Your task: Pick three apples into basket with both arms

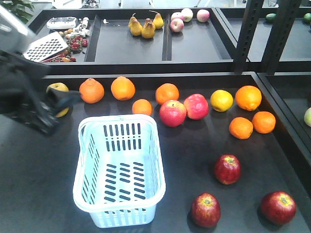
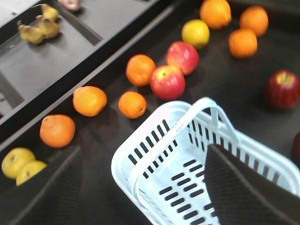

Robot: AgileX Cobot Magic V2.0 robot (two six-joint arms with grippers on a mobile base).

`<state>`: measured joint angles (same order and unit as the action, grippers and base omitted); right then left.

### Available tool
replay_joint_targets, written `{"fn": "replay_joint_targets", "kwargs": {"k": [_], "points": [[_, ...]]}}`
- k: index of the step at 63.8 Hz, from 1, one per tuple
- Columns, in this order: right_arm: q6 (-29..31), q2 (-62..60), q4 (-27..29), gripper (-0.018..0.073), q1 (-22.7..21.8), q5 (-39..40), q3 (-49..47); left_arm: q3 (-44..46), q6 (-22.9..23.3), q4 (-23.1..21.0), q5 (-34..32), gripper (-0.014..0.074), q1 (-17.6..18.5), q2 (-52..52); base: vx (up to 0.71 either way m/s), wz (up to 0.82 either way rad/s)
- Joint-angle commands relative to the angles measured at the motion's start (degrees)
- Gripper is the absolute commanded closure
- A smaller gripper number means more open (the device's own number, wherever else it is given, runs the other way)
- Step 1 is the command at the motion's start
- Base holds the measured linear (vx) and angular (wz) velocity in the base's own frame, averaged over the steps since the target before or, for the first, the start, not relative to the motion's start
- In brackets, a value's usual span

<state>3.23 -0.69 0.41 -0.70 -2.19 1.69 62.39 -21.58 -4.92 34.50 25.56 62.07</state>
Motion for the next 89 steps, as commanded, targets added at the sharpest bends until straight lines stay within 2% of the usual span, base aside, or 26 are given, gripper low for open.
{"fn": "replay_joint_targets", "kwargs": {"k": [1, 8, 12, 15, 20, 32, 61, 71, 77, 89], "points": [[0.0, -0.57, -0.41, 0.0568, -0.44, 3.95, 0.69, 1.7, 11.98, 5.64, -1.12, 0.0074, -0.13, -4.55, 0.0, 0.0], [0.0, -0.57, -0.41, 0.0568, -0.44, 3.95, 0.69, 1.7, 25.49, 17.86, 2.31, 0.0074, -0.13, -9.4, 0.0, 0.0], [0.0, -0.57, -0.41, 0.0568, -0.44, 3.95, 0.69, 1.7, 31.16, 23.02, 4.9, 0.0074, -0.13, -11.48, 0.0, 0.0], [0.0, -0.57, -0.41, 0.0568, -0.44, 3.95, 0.69, 1.7, 34.39, 25.97, 7.18, 0.0074, -0.13, -13.26, 0.0, 0.0], [0.0, -0.57, -0.41, 0.0568, -0.44, 3.95, 0.69, 1.7, 37.13, 28.35, 11.11, 0.0074, -0.13, -16.1, 0.0, 0.0], [0.0, -0.57, -0.41, 0.0568, -0.44, 3.95, 0.69, 1.7, 37.08, 28.0, 15.45, 0.0074, -0.13, -21.41, 0.0, 0.0], [0.0, -0.57, -0.41, 0.0568, -0.44, 5.8, -0.22, 1.7, 37.03, 28.66, 15.79, 0.0074, -0.13, -24.27, 0.0, 0.0], [-1.5, 0.21, 0.69, 0.0568, -0.44, 0.29, -6.03, 1.7, 37.03, 28.66, 15.79, 0.0074, -0.13, -24.27, 0.0, 0.0], [-1.78, 3.42, 0.97, 0.0568, -0.44, -4.9, -12.61, 1.7, 37.03, 28.66, 15.79, 0.0074, -0.13, -24.27, 0.0, 0.0], [-1.98, 14.86, 1.4, 0.0568, -0.44, -26.5, -29.1, 1.7, 37.03, 28.66, 15.79, 0.0074, -0.13, -24.27, 0.0, 0.0]]}}
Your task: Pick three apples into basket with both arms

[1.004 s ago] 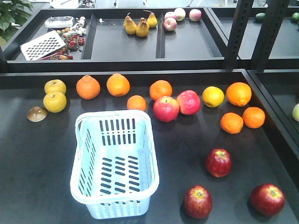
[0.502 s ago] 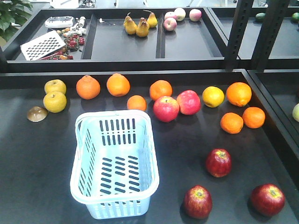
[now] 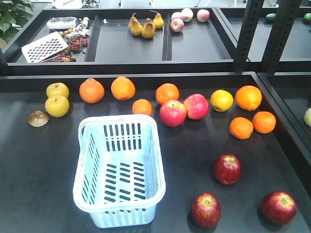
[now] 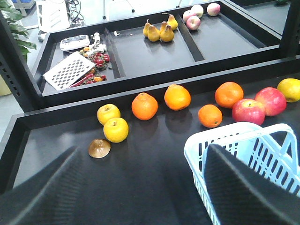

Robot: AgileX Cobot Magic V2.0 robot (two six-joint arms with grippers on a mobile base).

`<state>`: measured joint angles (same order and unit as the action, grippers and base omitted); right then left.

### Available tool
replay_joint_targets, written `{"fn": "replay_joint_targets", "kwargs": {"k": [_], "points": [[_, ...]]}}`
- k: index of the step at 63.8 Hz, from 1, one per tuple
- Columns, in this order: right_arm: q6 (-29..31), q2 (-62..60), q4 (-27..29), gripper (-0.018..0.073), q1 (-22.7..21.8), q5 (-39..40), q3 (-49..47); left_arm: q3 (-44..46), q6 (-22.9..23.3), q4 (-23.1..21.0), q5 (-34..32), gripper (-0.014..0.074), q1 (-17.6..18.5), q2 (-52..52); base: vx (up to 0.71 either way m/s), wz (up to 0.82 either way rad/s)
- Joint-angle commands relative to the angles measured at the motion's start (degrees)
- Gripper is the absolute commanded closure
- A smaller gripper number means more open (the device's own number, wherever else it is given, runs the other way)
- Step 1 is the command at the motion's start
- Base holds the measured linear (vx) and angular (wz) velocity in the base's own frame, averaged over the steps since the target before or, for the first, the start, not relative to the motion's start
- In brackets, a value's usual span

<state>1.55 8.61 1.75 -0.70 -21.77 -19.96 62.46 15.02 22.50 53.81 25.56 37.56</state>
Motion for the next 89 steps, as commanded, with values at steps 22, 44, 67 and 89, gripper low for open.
{"fn": "replay_joint_targets", "kwargs": {"k": [22, 44, 67, 89], "points": [[-0.24, 29.45, 0.07, 0.0568, -0.44, -31.23, -26.63, 1.62, 0.42, 1.24, -3.52, 0.0074, -0.13, 0.23, 0.0, 0.0], [0.83, 37.02, 4.35, 0.0347, -0.44, -31.42, -26.39, 1.62, 0.42, 1.24, -3.52, 0.0074, -0.13, 0.23, 0.0, 0.0], [3.75, 37.79, 4.61, -0.0171, -0.37, -31.43, -26.39, 1.62, 0.42, 1.24, -3.52, 0.0074, -0.13, 0.23, 0.0, 0.0], [13.41, 51.04, 7.41, -0.0148, 6.16, -26.28, -26.39, 1.62, 0.42, 1.24, -3.52, 0.0074, -0.13, 0.23, 0.0, 0.0]]}}
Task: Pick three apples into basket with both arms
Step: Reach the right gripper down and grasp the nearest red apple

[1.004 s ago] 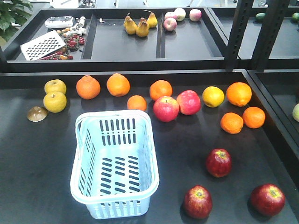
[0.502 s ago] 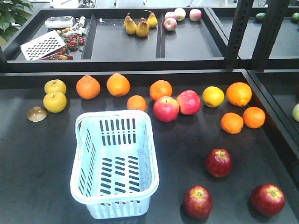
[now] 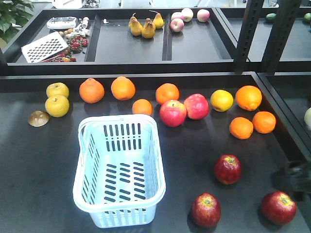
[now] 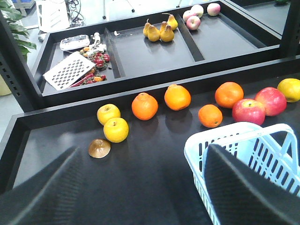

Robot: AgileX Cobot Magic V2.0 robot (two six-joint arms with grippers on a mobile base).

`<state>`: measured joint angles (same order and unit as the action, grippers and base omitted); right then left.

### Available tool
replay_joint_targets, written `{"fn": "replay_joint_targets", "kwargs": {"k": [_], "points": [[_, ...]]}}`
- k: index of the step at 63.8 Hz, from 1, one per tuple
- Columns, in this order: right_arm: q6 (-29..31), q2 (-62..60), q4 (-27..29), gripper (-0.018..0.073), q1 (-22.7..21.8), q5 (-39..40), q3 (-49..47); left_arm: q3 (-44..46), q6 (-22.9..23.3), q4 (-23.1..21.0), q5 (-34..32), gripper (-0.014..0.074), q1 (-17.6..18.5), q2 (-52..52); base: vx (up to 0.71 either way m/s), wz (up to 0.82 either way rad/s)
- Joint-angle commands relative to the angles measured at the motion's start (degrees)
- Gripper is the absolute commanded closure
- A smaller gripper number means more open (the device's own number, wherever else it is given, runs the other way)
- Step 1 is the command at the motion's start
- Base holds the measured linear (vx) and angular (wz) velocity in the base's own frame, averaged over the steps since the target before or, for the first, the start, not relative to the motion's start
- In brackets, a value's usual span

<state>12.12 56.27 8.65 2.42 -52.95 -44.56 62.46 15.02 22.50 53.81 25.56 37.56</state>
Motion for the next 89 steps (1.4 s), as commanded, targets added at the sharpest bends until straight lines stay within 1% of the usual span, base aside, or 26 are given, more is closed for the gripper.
{"fn": "replay_joint_targets", "kwargs": {"k": [1, 10, 19, 30, 37, 42, 59, 73, 77, 80, 89], "points": [[2.93, 4.57, 0.07, -0.0147, 4.11, 5.23, -1.8, 1.62, 0.42, 1.24, -3.52, 0.0074, -0.13, 0.23, 0.0, 0.0], [2.5, 13.05, -3.09, -0.0146, 10.42, 8.66, -1.86, 1.62, 0.42, 1.24, -3.52, 0.0074, -0.13, 0.23, 0.0, 0.0], [2.32, 21.18, -2.99, -0.0144, 15.06, 11.92, -2.07, 1.62, 0.42, 1.24, -3.52, 0.0074, -0.13, 0.23, 0.0, 0.0], [1.69, 29.56, -2.99, -0.0137, 19.36, 16.72, -2.07, 1.62, 0.42, 1.24, -3.52, 0.0074, -0.13, 0.23, 0.0, 0.0], [1.59, 33.97, -2.8, -0.0133, 21.21, 20.16, -2.07, 1.62, 0.42, 1.24, -3.52, 0.0074, -0.13, 0.23, 0.0, 0.0], [1.38, 37.16, -2.42, -0.0132, 21.76, 22.27, -2.46, 1.62, 0.42, 1.24, -3.52, 0.0074, -0.13, 0.23, 0.0, 0.0], [1.28, 46.82, -1.17, -0.0126, 21.71, 22.17, -7.92, 1.62, 0.42, 1.24, -3.52, 0.0074, -0.13, 0.23, 0.0, 0.0], [1.28, 52.46, -1.04, -0.0104, 21.71, 22.79, -8.48, 1.62, 0.42, 1.24, -3.52, 0.0074, -0.13, 0.23, 0.0, 0.0], [1.28, 53.23, -0.98, -0.0078, 21.71, 23.06, -8.48, 1.62, 0.42, 1.24, -3.52, 0.0074, -0.13, 0.23, 0.0, 0.0], [1.23, 53.6, -0.98, -0.0041, 21.71, 23.12, -8.48, 1.62, 0.42, 1.24, -3.52, 0.0074, -0.13, 0.23, 0.0, 0.0], [1.18, 53.22, -0.8, 0.0119, 21.71, 22.85, -8.48, 1.62, 0.42, 1.24, -3.52, 0.0074, -0.13, 0.23, 0.0, 0.0]]}}
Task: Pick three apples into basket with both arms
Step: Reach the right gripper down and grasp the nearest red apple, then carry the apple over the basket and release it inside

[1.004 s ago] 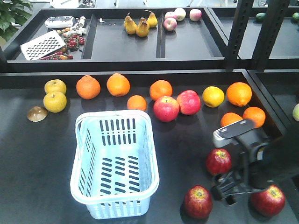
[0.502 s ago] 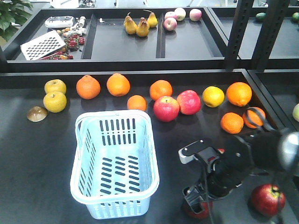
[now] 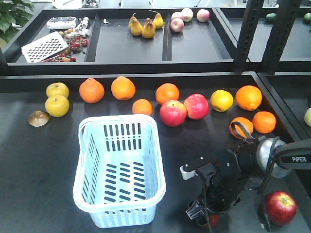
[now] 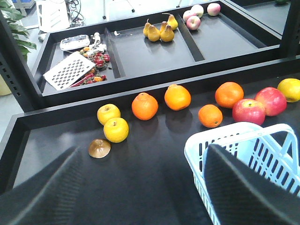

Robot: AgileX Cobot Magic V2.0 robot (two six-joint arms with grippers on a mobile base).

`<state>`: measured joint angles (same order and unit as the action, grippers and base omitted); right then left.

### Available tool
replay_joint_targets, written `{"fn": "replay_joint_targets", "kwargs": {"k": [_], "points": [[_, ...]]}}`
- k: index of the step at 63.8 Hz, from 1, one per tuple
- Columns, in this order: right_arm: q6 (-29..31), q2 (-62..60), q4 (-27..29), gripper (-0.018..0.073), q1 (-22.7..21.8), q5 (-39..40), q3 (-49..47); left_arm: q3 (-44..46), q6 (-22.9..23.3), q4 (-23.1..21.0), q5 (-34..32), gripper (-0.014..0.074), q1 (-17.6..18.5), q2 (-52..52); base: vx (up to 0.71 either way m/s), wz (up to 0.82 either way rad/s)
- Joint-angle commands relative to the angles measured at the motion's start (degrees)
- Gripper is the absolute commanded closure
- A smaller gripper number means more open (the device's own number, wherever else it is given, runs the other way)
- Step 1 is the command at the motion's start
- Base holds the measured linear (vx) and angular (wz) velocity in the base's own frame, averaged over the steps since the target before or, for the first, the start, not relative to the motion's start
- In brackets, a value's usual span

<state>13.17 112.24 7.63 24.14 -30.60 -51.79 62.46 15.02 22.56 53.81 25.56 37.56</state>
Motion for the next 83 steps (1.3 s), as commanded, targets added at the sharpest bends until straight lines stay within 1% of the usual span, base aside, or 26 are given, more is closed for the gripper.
{"fn": "replay_joint_targets", "kwargs": {"k": [1, 8, 13, 25, 31, 40, 48, 56, 60, 67, 75, 80, 83], "points": [[0.13, -2.87, 0.21, 0.0146, -0.02, 0.36, -1.24, 1.62, 0.42, 1.18, -3.52, 0.0074, -0.13, 0.23, 0.0, 0.0], [-0.44, -4.64, 0.44, 0.0251, -0.02, -0.34, -1.24, 1.62, 0.42, 1.18, -3.52, 0.0074, -0.13, 0.23, 0.0, 0.0], [-0.76, -7.41, 0.33, 0.0284, -0.02, -1.9, -1.24, 1.62, 0.42, 1.18, -3.52, 0.0074, -0.13, 0.23, 0.0, 0.0], [-2.28, -18.07, 0.55, 0.029, -0.02, -7.16, -1.24, 1.62, 0.42, 1.18, -3.52, 0.0074, -0.13, 0.23, 0.0, 0.0], [-2.26, -24.89, 1.69, 0.029, 0.03, -9.85, -1.24, 1.62, 0.42, 1.18, -3.52, 0.0074, -0.13, 0.23, 0.0, 0.0], [-1.57, -33.98, 6.02, 0.029, 0.03, -11.72, -1.24, 1.62, 0.42, 1.18, -3.52, 0.0074, -0.13, 0.23, 0.0, 0.0], [3.1, -38.25, 12.64, 0.029, 0.03, -11.06, -1.8, 1.62, 0.42, 1.18, -3.52, 0.0074, -0.13, 0.23, 0.0, 0.0], [8.46, -37.73, 19.43, 0.029, 0.18, -11.05, -3.88, 1.62, 0.42, 1.18, -3.52, 0.0074, -0.13, 0.23, 0.0, 0.0], [9.99, -36.66, 20.74, 0.029, 1.42, -10.77, -5.21, 1.62, 0.42, 1.18, -3.52, 0.0074, -0.13, 0.23, 0.0, 0.0], [10.69, -33.29, 20.23, 0.0288, 5.94, -9.92, -8.63, 1.62, 0.42, 1.18, -3.52, 0.0074, -0.13, 0.23, 0.0, 0.0], [10.57, -27.84, 17.86, 0.0284, 10.9, -7.47, -13.48, 1.62, 0.42, 1.18, -3.52, 0.0074, -0.13, 0.23, 0.0, 0.0], [9.69, -24.44, 17.38, 0.026, 12.28, -7.35, -16.61, 1.62, 0.42, 1.18, -3.52, 0.0074, -0.13, 0.23, 0.0, 0.0], [9.22, -22.18, 17.27, 0.023, 12.75, -7.98, -18.84, 1.62, 0.42, 1.18, -3.52, 0.0074, -0.13, 0.23, 0.0, 0.0]]}}
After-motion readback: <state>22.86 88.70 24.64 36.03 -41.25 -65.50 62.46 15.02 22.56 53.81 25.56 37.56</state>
